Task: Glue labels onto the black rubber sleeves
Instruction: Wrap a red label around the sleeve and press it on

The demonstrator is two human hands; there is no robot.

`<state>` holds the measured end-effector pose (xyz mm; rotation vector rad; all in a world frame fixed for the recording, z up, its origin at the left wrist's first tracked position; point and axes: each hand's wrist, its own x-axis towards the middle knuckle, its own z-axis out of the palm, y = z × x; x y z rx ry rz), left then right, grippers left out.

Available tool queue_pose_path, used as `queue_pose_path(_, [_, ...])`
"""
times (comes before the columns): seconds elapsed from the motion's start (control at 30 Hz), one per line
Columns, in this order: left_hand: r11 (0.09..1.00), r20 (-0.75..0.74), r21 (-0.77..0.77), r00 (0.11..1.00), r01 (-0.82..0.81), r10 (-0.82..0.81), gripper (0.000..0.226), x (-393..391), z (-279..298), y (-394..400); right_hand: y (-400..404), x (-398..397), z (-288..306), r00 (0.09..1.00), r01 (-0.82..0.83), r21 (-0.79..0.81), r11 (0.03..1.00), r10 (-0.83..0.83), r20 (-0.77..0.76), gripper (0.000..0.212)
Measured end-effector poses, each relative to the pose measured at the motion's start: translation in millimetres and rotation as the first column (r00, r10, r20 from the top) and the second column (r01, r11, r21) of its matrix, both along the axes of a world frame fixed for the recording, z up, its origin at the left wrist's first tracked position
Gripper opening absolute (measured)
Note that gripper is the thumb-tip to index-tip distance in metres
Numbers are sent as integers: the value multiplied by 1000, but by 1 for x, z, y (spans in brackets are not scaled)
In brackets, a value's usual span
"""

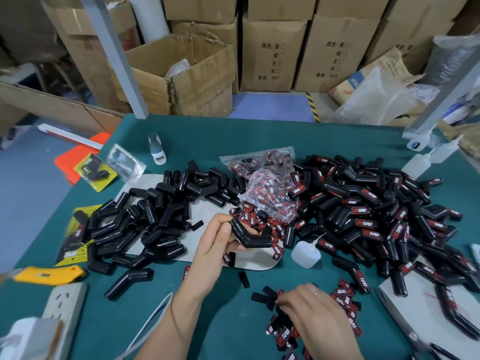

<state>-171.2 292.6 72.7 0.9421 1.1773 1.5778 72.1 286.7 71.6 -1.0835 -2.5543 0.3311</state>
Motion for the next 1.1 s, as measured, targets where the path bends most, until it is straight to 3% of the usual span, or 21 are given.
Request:
queue_pose_path(0.07, [1000, -6, 11, 1000, 0, 0, 35, 0, 1, -1, -4, 1, -8, 998, -55, 45, 997, 54, 22, 22])
queue_pose_path(0.2, [1000, -13, 15, 1000, 13, -13, 34, 1, 2, -2, -6, 7, -14, 997, -43, -125, 991, 51, 65, 50])
queue_pose_path(0.4, [1000, -38, 8, 999, 14, -14, 34, 1, 2, -1, -6, 2, -8, 998, -21, -168, 986, 29, 47, 45])
queue_pose_path(0.5, [1000, -35, -8, 999, 12, -13, 32, 0, 2, -1, -7, 2, -7, 990, 27, -232, 972, -58, -127, 45])
queue_pose_path(0.57, [1000, -16, -25, 1000, 12, -13, 33, 0, 1, -2, -7, 1, -1, 935, 28, -298, 954, -130, -330, 52])
queue_pose_path(0.63, [999, 5, -48, 1000, 21, -21, 36, 1, 1, -2, -6, -2, 9, 884, 18, -357, 934, -181, -430, 52])
queue_pose_path(0.77, [997, -8, -75, 999, 33, -34, 35, 0, 1, -3, -2, -9, 11, 953, -9, -370, 929, -104, -284, 31])
queue_pose_path(0.93, [997, -34, -69, 999, 19, -21, 30, 0, 4, -3, -16, -15, -4, 987, -139, -72, 988, 144, 70, 13])
queue_pose_path(0.97, [998, -39, -66, 999, 23, -25, 32, 0, 5, -3, -19, -15, -7, 979, -179, -7, 984, 179, 101, 5])
queue_pose_path(1.1, [997, -58, -71, 998, 27, -31, 37, 2, 5, -3, -18, -15, -12, 973, -194, 7, 981, 192, 129, 12])
